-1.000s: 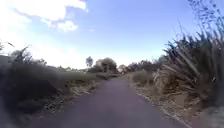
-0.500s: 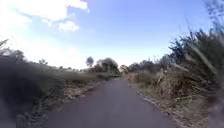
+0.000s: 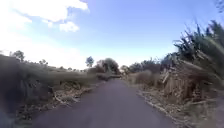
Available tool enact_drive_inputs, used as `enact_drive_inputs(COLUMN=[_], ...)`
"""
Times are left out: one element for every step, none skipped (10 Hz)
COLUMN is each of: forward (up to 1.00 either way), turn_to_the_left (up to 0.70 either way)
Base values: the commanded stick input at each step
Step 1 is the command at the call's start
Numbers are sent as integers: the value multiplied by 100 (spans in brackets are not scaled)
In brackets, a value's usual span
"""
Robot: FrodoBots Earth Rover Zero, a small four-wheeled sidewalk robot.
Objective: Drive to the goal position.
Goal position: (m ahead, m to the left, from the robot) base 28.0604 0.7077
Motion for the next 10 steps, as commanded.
enact_drive_inputs(forward=[85,85,85,85,85,85,85,85,85,85], turn_to_the_left=[0,0,0,0,0,0,0,0,0,0])
